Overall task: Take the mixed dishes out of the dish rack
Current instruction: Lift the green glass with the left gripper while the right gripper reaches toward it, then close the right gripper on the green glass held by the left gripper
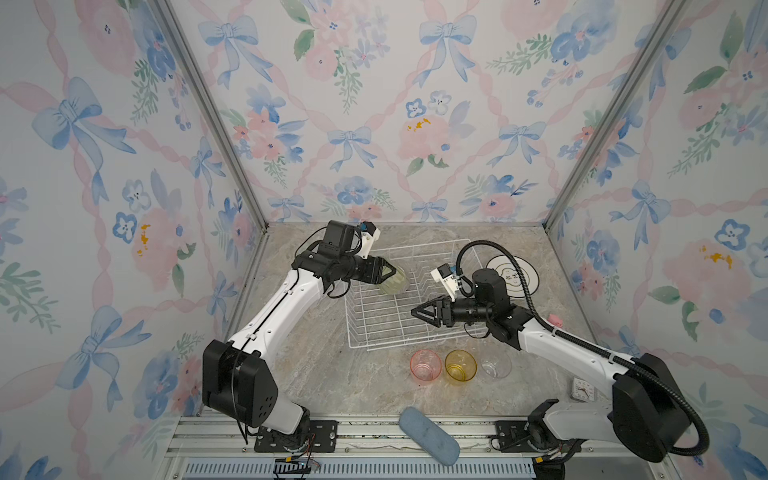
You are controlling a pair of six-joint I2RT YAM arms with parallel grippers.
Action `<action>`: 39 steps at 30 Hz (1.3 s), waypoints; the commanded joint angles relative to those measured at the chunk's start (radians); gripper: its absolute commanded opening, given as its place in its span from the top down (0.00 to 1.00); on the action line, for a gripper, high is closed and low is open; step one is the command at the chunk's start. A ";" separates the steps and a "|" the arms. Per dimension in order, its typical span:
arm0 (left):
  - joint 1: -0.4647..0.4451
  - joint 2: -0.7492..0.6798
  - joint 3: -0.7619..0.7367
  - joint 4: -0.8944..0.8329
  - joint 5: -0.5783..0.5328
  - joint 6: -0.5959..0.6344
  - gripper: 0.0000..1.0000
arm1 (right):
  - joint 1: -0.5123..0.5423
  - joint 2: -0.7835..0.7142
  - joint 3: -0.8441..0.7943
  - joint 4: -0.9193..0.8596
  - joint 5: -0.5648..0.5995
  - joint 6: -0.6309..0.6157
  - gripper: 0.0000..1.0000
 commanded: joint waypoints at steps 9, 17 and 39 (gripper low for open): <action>0.007 -0.087 -0.086 0.179 0.295 -0.090 0.52 | -0.051 0.049 -0.065 0.452 -0.089 0.240 0.48; 0.009 -0.120 -0.159 0.300 0.376 -0.156 0.52 | -0.057 0.094 -0.065 0.656 -0.095 0.357 0.53; 0.019 -0.137 -0.364 0.732 0.516 -0.404 0.53 | -0.058 0.168 -0.014 0.936 -0.106 0.531 0.80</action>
